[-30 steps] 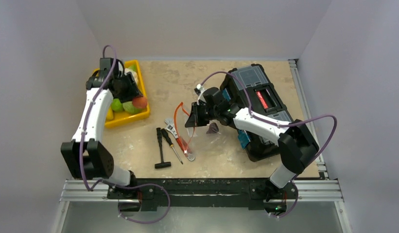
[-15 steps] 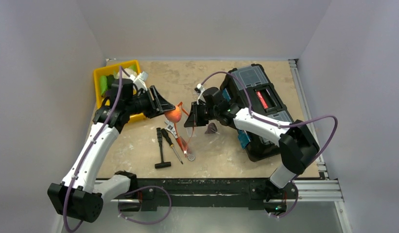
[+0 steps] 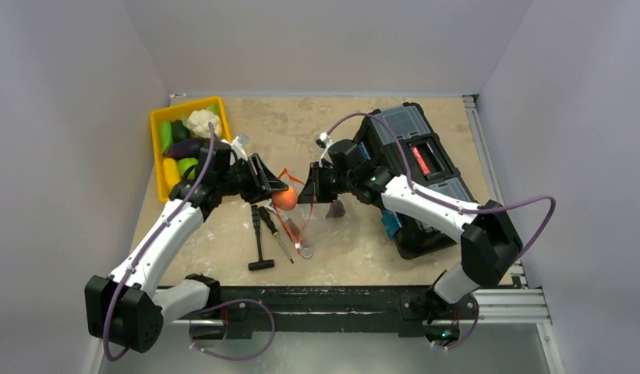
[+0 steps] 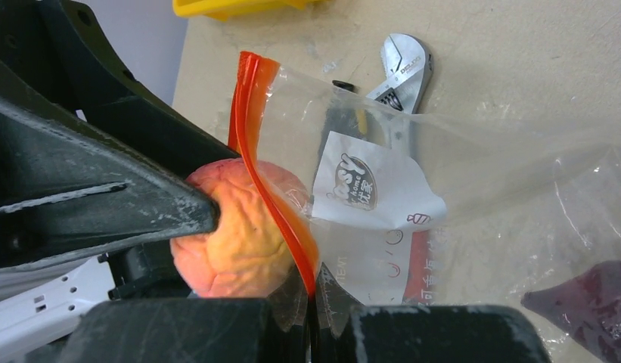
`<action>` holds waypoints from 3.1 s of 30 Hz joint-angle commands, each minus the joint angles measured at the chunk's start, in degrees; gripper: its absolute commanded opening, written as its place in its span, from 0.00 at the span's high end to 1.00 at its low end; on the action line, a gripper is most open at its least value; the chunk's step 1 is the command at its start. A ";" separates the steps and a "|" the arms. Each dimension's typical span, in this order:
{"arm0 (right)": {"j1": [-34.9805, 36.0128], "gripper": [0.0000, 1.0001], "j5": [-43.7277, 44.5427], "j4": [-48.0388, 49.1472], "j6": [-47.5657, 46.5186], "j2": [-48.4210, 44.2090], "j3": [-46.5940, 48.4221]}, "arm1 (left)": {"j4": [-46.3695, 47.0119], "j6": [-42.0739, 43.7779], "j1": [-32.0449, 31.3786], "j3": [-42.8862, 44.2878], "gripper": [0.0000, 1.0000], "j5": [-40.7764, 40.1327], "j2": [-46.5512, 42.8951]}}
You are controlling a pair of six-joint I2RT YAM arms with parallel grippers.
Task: Place the food in the zip-top bag and seal the zipper
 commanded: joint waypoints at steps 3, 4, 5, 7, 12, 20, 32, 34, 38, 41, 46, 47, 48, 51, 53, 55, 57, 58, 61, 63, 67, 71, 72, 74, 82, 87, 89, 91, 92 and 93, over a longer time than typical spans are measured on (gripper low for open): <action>1.09 1.00 -0.20 3.95 1.91 -4.19 4.46 | -5.62 4.25 -1.27 0.48 1.00 -6.18 -1.59; 1.33 1.00 -0.22 3.86 1.99 -4.07 4.87 | -5.90 4.33 -1.51 0.50 1.00 -6.21 -1.54; 1.59 1.00 -0.10 3.81 1.96 -3.96 5.38 | -5.90 4.28 -1.79 0.56 1.00 -6.34 -1.55; 2.17 1.00 0.17 3.39 1.95 -3.64 6.38 | -6.62 4.58 -2.69 1.08 1.00 -7.36 -1.42; 3.73 1.00 2.77 1.13 0.96 -3.66 8.95 | -8.56 5.41 -4.30 3.02 0.96 -8.45 -0.24; 4.49 1.00 7.68 -2.48 -1.53 -4.47 9.46 | -5.64 6.03 -5.04 2.59 0.44 -4.16 -1.94; 4.49 1.00 10.49 -3.25 -3.37 -5.95 7.26 | -13.30 12.35 -4.95 3.34 0.05 -8.63 -13.26; 4.41 1.00 11.04 -3.46 -3.78 -5.95 6.97 | -15.06 13.38 -4.95 4.12 0.05 -10.77 -15.33; 4.43 1.00 12.01 -3.44 -4.16 -5.93 5.71 | -18.25 15.98 -4.95 6.50 0.05 -14.88 -19.18; 4.45 1.00 12.35 -3.19 -4.50 -5.91 4.83 | -20.85 18.02 -4.95 8.81 0.04 -19.10 -21.48; 4.41 1.00 11.77 -1.95 -4.72 -5.46 3.42 | -24.31 23.01 -4.94 11.97 0.03 -26.60 -21.90; 4.41 1.00 11.55 -1.56 -4.74 -5.24 3.14 | -25.20 24.12 -4.95 12.67 0.03 -29.43 -21.20; 4.41 1.00 11.29 -1.29 -4.80 -4.94 2.87 | -26.09 25.17 -4.95 13.03 0.03 -32.03 -20.41; 4.36 1.00 10.87 -0.83 -5.11 -4.22 2.33 | -27.30 27.89 -4.83 13.23 0.03 -40.07 -17.56; 4.18 1.00 10.50 -0.28 -5.40 -3.83 1.85 | -27.64 28.36 -3.65 13.18 0.02 -45.22 -15.57; 3.86 1.00 9.62 0.46 -5.65 -3.49 1.40 | -26.05 27.74 -0.48 12.23 0.01 -46.71 -14.48; 3.47 1.00 8.53 1.25 -5.89 -3.05 1.24 | -22.92 26.57 4.96 10.59 0.01 -43.15 -13.98; 3.32 1.00 8.07 1.55 -6.07 -2.74 1.33 | -21.17 25.70 7.77 9.81 0.01 -41.17 -13.64; 3.05 1.00 6.78 2.01 -6.82 -1.65 1.98 | -18.01 22.76 14.57 9.35 0.01 -39.02 -10.46; 2.98 1.00 5.99 2.32 -7.25 -1.08 2.60 | -16.13 19.33 19.63 10.46 0.01 -38.21 -6.05; 2.74 1.00 4.50 3.00 -7.77 -0.19 3.34 | -13.38 10.91 28.62 13.18 0.01 -32.90 3.38; 2.57 1.00 3.85 3.61 -7.96 0.13 3.45 | -9.94 1.23 35.03 15.05 0.02 -26.57 11.87; 2.49 1.00 3.75 3.82 -7.98 0.20 3.36 | -8.78 -1.38 36.00 14.96 0.02 -25.41 13.56; 2.36 1.00 3.45 4.20 -7.98 0.41 3.17 | -4.78 -5.36 37.19 14.14 0.03 -25.13 16.11; 1.88 1.00 2.60 5.17 -7.75 1.32 2.42 | 0.30 -15.42 39.87 17.08 0.04 -27.32 28.59; 1.69 1.00 2.48 5.13 -7.72 1.71 2.39 | 1.06 -18.51 40.49 19.10 0.07 -27.57 34.21; 1.63 1.00 2.42 4.99 -7.79 1.80 2.34 | 3.07 -19.01 40.55 19.17 0.08 -27.13 35.66; 1.59 1.00 2.42 4.86 -7.81 1.83 2.40 | 2.82 -19.19 40.63 20.12 0.09 -27.42 37.37; 1.59 1.00 2.42 4.80 -7.81 1.89 2.43 | 2.76 -19.16 40.63 20.43 0.09 -27.55 37.99; 1.53 1.00 2.42 4.75 -7.81 1.90 2.51 | 2.94 -19.20 40.65 20.54 0.09 -27.54 38.60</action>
